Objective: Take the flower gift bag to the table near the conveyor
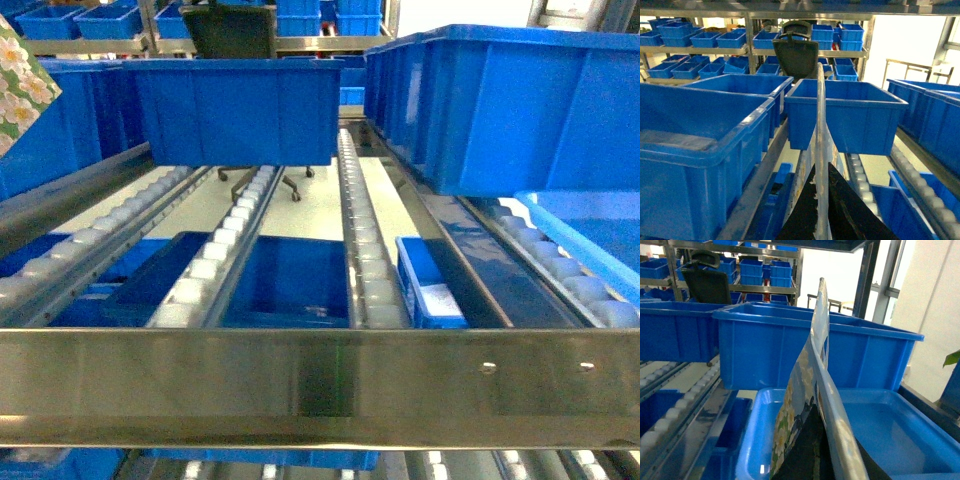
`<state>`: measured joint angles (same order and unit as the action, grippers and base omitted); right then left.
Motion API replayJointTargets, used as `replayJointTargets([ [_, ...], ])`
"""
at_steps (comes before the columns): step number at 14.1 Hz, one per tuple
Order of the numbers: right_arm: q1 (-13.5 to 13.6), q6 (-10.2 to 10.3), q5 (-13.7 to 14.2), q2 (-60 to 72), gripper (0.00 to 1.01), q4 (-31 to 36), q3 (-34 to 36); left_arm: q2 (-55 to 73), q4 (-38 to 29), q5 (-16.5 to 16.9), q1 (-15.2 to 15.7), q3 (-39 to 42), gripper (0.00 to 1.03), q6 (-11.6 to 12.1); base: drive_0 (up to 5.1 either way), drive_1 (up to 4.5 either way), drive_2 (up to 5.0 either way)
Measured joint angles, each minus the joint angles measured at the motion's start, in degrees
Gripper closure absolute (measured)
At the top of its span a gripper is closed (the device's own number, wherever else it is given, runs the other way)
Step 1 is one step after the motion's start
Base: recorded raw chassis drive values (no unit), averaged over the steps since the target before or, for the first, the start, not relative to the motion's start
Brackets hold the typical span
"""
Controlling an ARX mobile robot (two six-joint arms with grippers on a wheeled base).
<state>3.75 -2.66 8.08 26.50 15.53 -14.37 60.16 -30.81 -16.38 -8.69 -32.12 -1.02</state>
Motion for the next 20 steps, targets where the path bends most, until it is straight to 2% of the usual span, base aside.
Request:
replayJointTargets([
  [8, 0.0, 0.0, -0.02, 0.02, 0.99, -0.17, 0.0, 0.0, -0.07, -0.09, 0.02, 0.0, 1.0, 0.0, 0.0, 0.0, 0.0],
  [20, 0.0, 0.0, 0.0, 0.0, 0.99, -0.24, 0.0, -0.02, 0.09, -0.04, 0.11, 0.0, 1.0, 0.0, -4.0, -0.46, 4.6],
])
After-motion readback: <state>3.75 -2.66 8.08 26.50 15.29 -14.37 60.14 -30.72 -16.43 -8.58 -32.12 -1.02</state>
